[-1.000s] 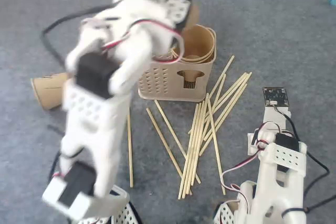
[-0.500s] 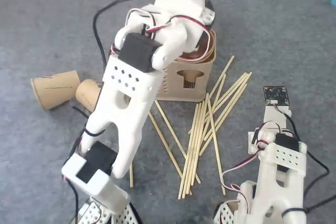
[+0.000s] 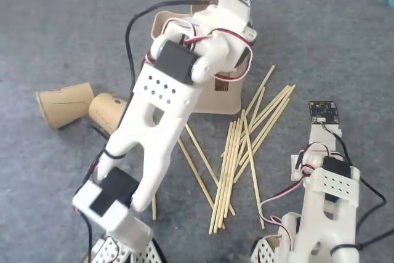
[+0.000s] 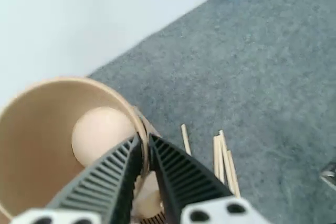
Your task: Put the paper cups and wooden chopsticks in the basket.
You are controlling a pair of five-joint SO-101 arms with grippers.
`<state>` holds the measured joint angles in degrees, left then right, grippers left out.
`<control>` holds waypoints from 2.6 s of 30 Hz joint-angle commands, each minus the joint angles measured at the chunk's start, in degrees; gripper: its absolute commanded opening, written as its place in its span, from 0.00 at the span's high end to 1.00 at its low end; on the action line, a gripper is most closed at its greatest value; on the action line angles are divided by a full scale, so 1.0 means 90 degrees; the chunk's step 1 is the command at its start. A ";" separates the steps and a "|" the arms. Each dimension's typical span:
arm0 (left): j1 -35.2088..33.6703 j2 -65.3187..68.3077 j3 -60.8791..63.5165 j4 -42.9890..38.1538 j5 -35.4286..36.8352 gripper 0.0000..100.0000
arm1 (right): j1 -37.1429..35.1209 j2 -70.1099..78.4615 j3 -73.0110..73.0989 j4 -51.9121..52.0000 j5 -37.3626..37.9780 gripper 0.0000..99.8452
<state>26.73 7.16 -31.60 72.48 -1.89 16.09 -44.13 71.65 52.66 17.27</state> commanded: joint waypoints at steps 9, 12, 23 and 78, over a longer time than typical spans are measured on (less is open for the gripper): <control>0.0342 -0.1211 -0.0034 0.0332 0.0068 0.99 | 0.0034 -0.0200 -0.0039 -0.0112 0.0068 0.99; 0.0283 -0.1114 -0.0034 0.0391 0.0068 0.99 | 0.0034 -0.0200 -0.0039 -0.0112 0.0068 0.99; 0.0078 -0.1162 -0.0103 0.0703 0.0020 0.99 | 0.0034 -0.0200 -0.0039 -0.0112 0.0068 0.99; -0.6974 -0.4444 0.7858 -0.2579 0.0459 0.83 | 0.0044 -0.0181 -0.0029 -0.0083 0.0068 0.99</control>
<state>-34.37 -28.35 28.00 62.37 1.36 16.09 -44.13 71.65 52.66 17.27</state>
